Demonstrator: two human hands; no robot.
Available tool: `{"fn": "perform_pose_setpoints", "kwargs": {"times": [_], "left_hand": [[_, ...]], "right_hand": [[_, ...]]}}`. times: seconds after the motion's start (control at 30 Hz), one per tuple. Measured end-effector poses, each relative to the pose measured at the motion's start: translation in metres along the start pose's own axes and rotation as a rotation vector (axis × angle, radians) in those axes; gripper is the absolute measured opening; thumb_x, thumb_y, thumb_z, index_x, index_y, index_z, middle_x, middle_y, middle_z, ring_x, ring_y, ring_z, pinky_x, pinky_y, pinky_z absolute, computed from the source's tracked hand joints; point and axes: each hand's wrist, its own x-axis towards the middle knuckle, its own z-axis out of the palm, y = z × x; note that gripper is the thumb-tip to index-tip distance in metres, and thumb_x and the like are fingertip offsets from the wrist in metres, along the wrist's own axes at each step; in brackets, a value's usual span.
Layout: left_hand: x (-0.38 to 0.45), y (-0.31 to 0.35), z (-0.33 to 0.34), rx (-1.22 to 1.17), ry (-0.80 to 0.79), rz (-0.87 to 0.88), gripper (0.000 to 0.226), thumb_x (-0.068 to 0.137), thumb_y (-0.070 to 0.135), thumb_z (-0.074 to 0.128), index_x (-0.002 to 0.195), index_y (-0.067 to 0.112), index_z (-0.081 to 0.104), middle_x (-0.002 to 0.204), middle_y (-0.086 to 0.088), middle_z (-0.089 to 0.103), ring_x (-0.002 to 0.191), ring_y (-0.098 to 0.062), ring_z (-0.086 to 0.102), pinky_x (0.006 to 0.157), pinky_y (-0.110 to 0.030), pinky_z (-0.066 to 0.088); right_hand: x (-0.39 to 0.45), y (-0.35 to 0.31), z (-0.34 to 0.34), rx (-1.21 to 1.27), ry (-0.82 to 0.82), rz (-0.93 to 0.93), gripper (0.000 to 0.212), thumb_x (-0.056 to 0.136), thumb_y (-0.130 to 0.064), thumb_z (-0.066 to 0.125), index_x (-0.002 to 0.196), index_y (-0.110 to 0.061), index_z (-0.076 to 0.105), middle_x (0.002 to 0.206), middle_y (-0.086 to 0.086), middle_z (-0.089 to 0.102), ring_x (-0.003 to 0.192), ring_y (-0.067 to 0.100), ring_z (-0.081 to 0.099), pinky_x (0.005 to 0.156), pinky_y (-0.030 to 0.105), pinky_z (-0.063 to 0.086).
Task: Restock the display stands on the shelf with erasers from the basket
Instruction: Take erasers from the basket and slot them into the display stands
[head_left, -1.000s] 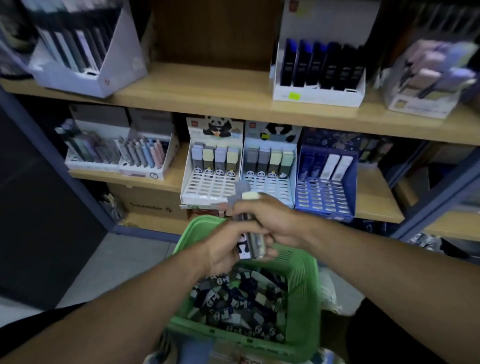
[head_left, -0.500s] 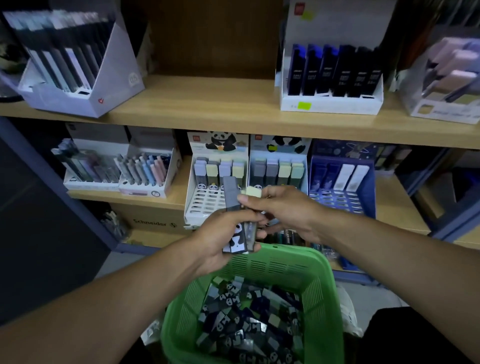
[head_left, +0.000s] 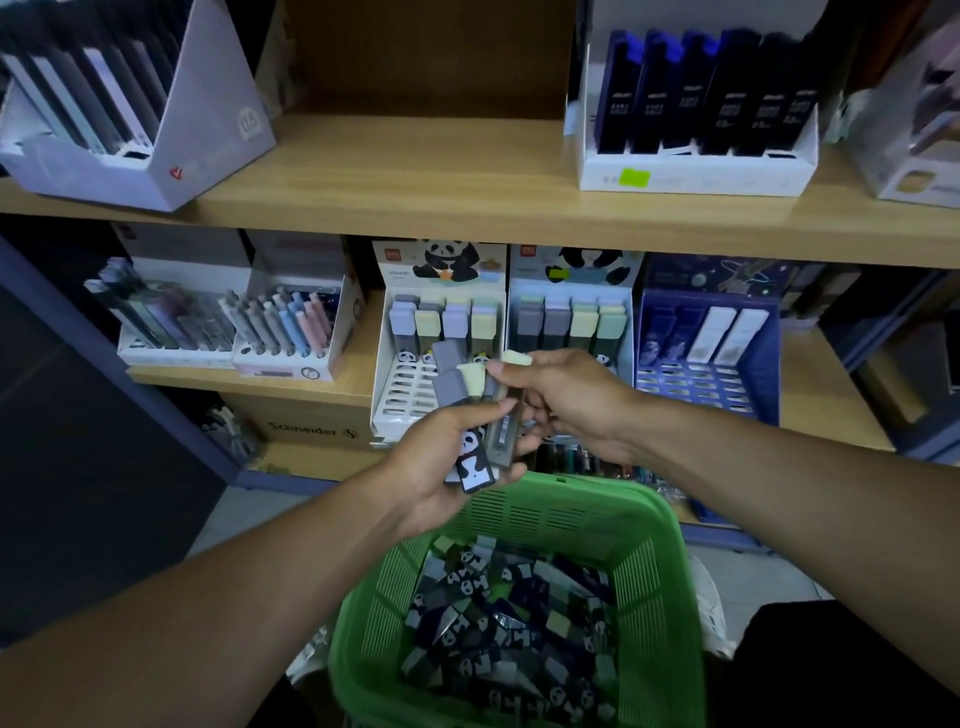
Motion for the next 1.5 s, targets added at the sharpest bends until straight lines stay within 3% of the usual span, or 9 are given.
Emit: {"fn": "perform_pose_setpoints", "kwargs": {"times": [0.17, 0.43, 0.57, 0.77, 0.93, 1.07, 1.3, 1.4, 1.5], "left_hand": [[0.001, -0.002, -0.003, -0.021, 0.015, -0.014, 0.026, 0.094, 0.02, 0.063, 0.115, 0.006, 0.068, 0.106, -0.01, 0.076, 0.085, -0.017, 0.075, 0.058, -0.027, 0.058], [0.002, -0.004, -0.009, 0.005, 0.035, -0.02, 0.024, 0.092, 0.013, 0.063, 0.113, 0.001, 0.068, 0.086, -0.007, 0.073, 0.071, -0.012, 0.068, 0.049, -0.022, 0.049], [0.004, -0.002, -0.016, -0.013, 0.073, -0.015, 0.021, 0.093, 0.016, 0.064, 0.108, 0.004, 0.071, 0.088, -0.004, 0.072, 0.065, -0.01, 0.064, 0.046, -0.02, 0.047], [0.004, 0.004, -0.036, -0.049, 0.175, -0.011, 0.017, 0.098, 0.019, 0.054, 0.102, 0.014, 0.07, 0.081, 0.003, 0.07, 0.05, -0.007, 0.05, 0.04, -0.019, 0.041], [0.003, 0.005, -0.058, -0.052, 0.259, 0.014, 0.011, 0.096, 0.022, 0.06, 0.101, 0.018, 0.069, 0.073, 0.005, 0.063, 0.052, -0.009, 0.052, 0.045, -0.021, 0.041], [0.003, 0.005, -0.066, -0.013, 0.386, 0.038, 0.006, 0.094, 0.021, 0.066, 0.093, 0.018, 0.071, 0.085, 0.004, 0.066, 0.058, -0.011, 0.049, 0.057, -0.026, 0.041], [0.008, 0.007, -0.076, 0.009, 0.681, 0.186, 0.006, 0.091, 0.018, 0.066, 0.086, 0.016, 0.069, 0.092, -0.001, 0.069, 0.071, -0.019, 0.054, 0.065, -0.031, 0.046], [0.01, 0.009, -0.078, 0.015, 0.635, 0.168, 0.007, 0.092, 0.018, 0.065, 0.094, 0.013, 0.07, 0.087, 0.003, 0.07, 0.066, -0.015, 0.055, 0.061, -0.028, 0.047], [0.008, 0.009, -0.075, 0.046, 0.557, 0.107, 0.008, 0.094, 0.021, 0.065, 0.096, 0.015, 0.07, 0.087, 0.006, 0.071, 0.064, -0.014, 0.054, 0.063, -0.028, 0.048]], "right_hand": [[0.0, 0.003, 0.003, 0.009, 0.019, -0.05, 0.022, 0.098, -0.032, 0.062, 0.083, -0.015, 0.061, 0.054, -0.004, 0.054, 0.046, 0.01, 0.049, 0.052, 0.022, 0.046], [0.005, 0.009, -0.005, 0.043, 0.04, -0.027, 0.019, 0.099, -0.016, 0.058, 0.115, -0.018, 0.068, 0.047, -0.005, 0.047, 0.051, 0.014, 0.047, 0.054, 0.025, 0.048], [0.007, 0.004, -0.008, 0.18, -0.063, 0.032, 0.017, 0.095, -0.026, 0.065, 0.105, -0.011, 0.066, 0.06, 0.001, 0.054, 0.064, 0.018, 0.057, 0.073, 0.036, 0.054], [0.007, 0.0, -0.012, 0.219, -0.208, -0.05, 0.014, 0.097, -0.025, 0.058, 0.099, -0.012, 0.064, 0.094, 0.008, 0.075, 0.084, 0.018, 0.069, 0.071, 0.03, 0.053], [0.02, -0.001, -0.003, 0.196, -0.007, -0.113, 0.028, 0.093, -0.032, 0.068, 0.102, -0.006, 0.069, 0.077, 0.002, 0.064, 0.068, 0.014, 0.058, 0.067, 0.027, 0.054], [0.033, 0.0, 0.01, 0.202, 0.128, -0.163, 0.028, 0.088, -0.023, 0.076, 0.106, -0.002, 0.072, 0.101, 0.013, 0.073, 0.075, 0.016, 0.067, 0.069, 0.023, 0.058], [0.052, -0.011, 0.035, -0.054, 0.311, -0.435, 0.032, 0.083, -0.014, 0.081, 0.109, -0.023, 0.066, 0.094, 0.014, 0.07, 0.075, 0.023, 0.073, 0.071, 0.032, 0.062], [0.066, -0.013, 0.048, -0.2, 0.321, -0.508, 0.02, 0.084, -0.018, 0.08, 0.094, -0.025, 0.064, 0.086, 0.0, 0.071, 0.078, 0.018, 0.071, 0.075, 0.042, 0.059], [0.08, -0.011, 0.058, -0.322, 0.315, -0.583, 0.011, 0.091, -0.017, 0.073, 0.098, -0.022, 0.066, 0.089, -0.004, 0.069, 0.083, 0.011, 0.068, 0.077, 0.038, 0.058]]}}
